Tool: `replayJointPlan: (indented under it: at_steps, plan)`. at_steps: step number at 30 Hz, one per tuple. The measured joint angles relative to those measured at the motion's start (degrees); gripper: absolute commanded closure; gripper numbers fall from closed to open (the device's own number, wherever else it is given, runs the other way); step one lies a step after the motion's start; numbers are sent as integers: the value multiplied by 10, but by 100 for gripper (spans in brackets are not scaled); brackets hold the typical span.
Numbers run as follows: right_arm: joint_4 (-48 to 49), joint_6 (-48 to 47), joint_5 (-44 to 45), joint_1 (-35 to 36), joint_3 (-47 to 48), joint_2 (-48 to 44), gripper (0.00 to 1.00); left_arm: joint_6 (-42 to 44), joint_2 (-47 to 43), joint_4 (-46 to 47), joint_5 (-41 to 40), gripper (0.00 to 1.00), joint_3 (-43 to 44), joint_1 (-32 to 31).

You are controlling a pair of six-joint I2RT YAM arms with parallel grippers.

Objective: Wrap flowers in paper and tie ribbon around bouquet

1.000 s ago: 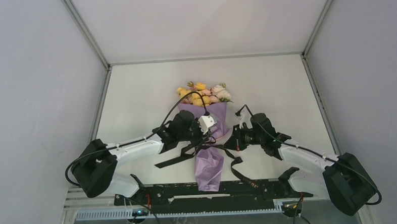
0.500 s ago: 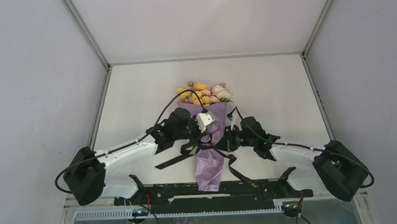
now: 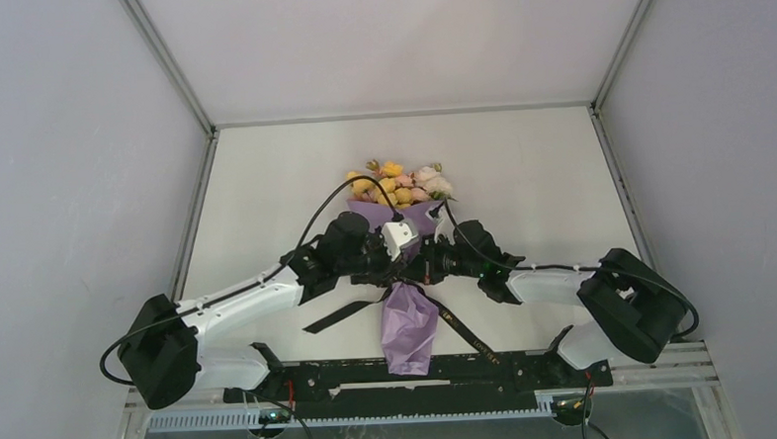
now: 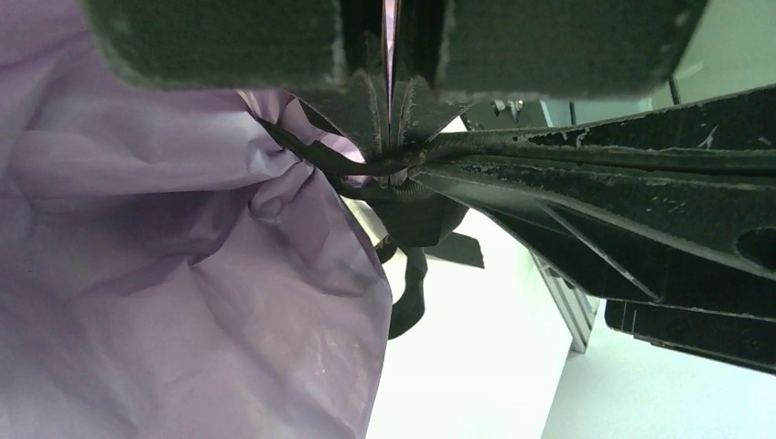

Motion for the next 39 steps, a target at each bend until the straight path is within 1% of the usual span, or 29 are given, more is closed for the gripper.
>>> replayJointPlan:
  at_steps: [9, 16, 19, 22, 24, 28, 33, 35, 39]
  plan:
    - [71, 71, 17, 2, 0, 60, 100, 14, -15, 0, 12, 100, -17, 0]
    - [82, 94, 32, -1, 0, 67, 100, 56, -15, 0, 36, 96, -44, 0]
    - [78, 97, 32, -3, 0, 67, 91, 93, -15, -1, 48, 95, -55, -5]
    - [61, 97, 30, -4, 0, 64, 82, 150, -14, -3, 57, 95, -69, -16]
    - [39, 95, 24, -5, 0, 55, 80, 192, -13, 0, 58, 95, -82, -26]
    - [-16, 90, 8, -5, 1, 24, 78, 271, -3, 3, 58, 95, -106, -33]
    - [-87, 70, -20, -9, 1, -31, 77, 344, 1, 22, 57, 94, -126, -37]
    - [-116, 61, -50, -26, 1, -51, 76, 362, 1, 30, 57, 94, -130, -39]
    - [-165, 35, -90, -80, 1, -85, 76, 392, 1, 47, 53, 94, -137, -40]
